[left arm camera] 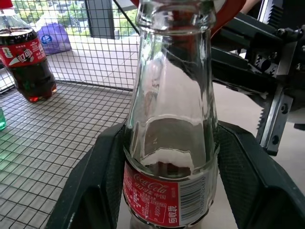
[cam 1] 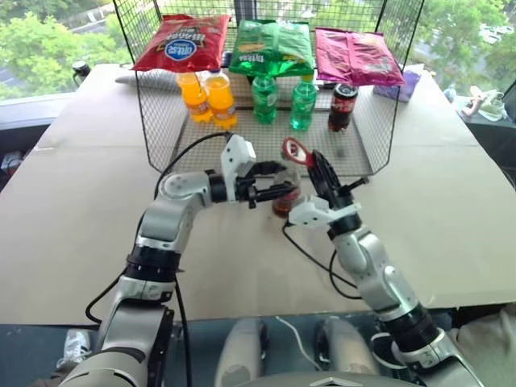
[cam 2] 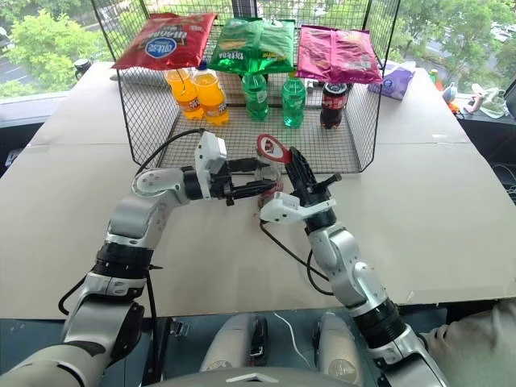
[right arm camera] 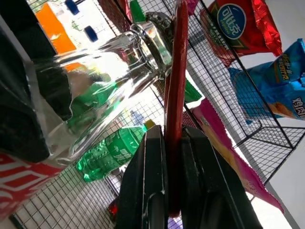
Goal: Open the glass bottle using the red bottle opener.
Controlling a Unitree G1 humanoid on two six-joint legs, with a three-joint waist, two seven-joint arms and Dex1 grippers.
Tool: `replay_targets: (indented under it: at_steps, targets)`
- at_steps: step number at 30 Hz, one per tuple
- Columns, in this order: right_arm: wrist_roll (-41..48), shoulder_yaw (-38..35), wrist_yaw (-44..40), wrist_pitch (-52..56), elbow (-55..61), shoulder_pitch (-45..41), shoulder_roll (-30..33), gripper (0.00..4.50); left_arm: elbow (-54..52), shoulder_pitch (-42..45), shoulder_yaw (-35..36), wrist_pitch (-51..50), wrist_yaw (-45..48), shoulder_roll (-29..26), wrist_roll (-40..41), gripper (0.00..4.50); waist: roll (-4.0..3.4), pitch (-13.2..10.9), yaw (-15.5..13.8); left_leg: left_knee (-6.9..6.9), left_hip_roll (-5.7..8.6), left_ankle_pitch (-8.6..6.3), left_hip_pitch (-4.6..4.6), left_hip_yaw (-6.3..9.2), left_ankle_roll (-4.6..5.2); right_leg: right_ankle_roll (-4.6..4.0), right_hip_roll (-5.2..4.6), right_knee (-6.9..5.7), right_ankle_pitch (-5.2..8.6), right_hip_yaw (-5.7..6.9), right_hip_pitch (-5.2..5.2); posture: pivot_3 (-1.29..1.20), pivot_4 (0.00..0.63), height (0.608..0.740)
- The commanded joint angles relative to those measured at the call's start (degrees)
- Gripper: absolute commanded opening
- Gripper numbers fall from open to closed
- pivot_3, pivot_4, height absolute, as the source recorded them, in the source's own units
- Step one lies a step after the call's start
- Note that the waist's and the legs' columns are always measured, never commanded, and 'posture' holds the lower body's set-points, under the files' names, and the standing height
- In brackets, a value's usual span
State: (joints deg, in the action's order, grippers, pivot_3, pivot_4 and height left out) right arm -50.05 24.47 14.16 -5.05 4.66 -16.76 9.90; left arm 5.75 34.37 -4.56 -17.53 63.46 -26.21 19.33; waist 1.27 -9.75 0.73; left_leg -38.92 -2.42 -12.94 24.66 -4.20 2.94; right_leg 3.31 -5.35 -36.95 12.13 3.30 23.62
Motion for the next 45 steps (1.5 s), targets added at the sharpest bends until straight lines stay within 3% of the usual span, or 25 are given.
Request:
replay_targets:
  at_steps: [1,10,17,26,38,41,45]
  targets:
    - [-1.27,0.3,-7.03,2.21,-2.16,0.9,4.0,0.0,-2.88,1.15,-1.72,2.19,1.77,0.09,0.01,2.2,-0.01,0.0,-0.02,0.0,0.0,0.0,0.0,0.01,0.01,0.0,0.0,0.0,0.0,0.0,0.0,0.0,0.15,0.74]
    - [1.15,-7.04,-28.69,3.01,13.59,-1.38,20.58,0.0,-0.5,0.64,-2.27,4.86,2.47,-0.77,-1.13,2.2,-0.09,0.08,-0.12,0.01,0.0,-0.02,0.02,-0.02,0.03,0.01,-0.01,0.03,0.01,-0.01,0.0,0.0,0.15,0.74]
    - [3.01,-7.41,-39.5,3.09,16.01,-7.4,24.2,0.0,-0.4,-0.54,-2.61,5.43,1.98,-0.72,-1.05,2.2,-0.11,0.1,-0.07,0.09,-0.02,-0.02,0.0,-0.03,0.04,0.02,0.01,0.09,0.02,-0.01,0.01,0.0,0.15,0.74]
    - [8.05,-9.43,-41.11,5.5,17.2,-10.88,19.26,0.0,-1.69,-2.38,-1.15,4.85,0.03,-1.18,0.23,2.2,-0.13,0.09,-0.09,0.12,-0.02,-0.03,0.04,-0.02,0.04,0.01,0.0,0.15,0.02,0.01,0.02,0.0,0.15,0.74]
    - [15.24,-13.14,-46.14,18.39,27.52,-12.04,10.33,0.0,-5.93,-5.08,0.17,2.85,-1.55,-3.05,1.42,2.2,-0.16,0.05,-0.03,0.36,-0.01,-0.02,0.1,-0.08,0.03,-0.18,0.01,0.19,-0.07,-0.02,0.17,0.0,0.15,0.74]
    - [21.45,-16.08,-51.56,30.63,34.66,-9.48,6.77,0.0,-5.57,-5.44,0.56,3.22,-1.76,-3.29,1.45,2.2,-0.16,0.06,-0.1,0.44,-0.01,-0.02,0.09,-0.07,0.02,-0.17,0.01,0.21,-0.08,0.0,0.17,0.0,0.15,0.74]
    - [28.99,-18.2,-57.77,55.1,45.13,1.02,2.61,0.0,-5.3,-5.56,0.79,3.44,-2.5,-3.17,1.63,2.2,-0.15,0.06,-0.33,0.53,-0.01,-0.03,0.1,-0.02,0.02,-0.16,0.01,0.26,-0.1,0.05,0.15,0.0,0.15,0.74]
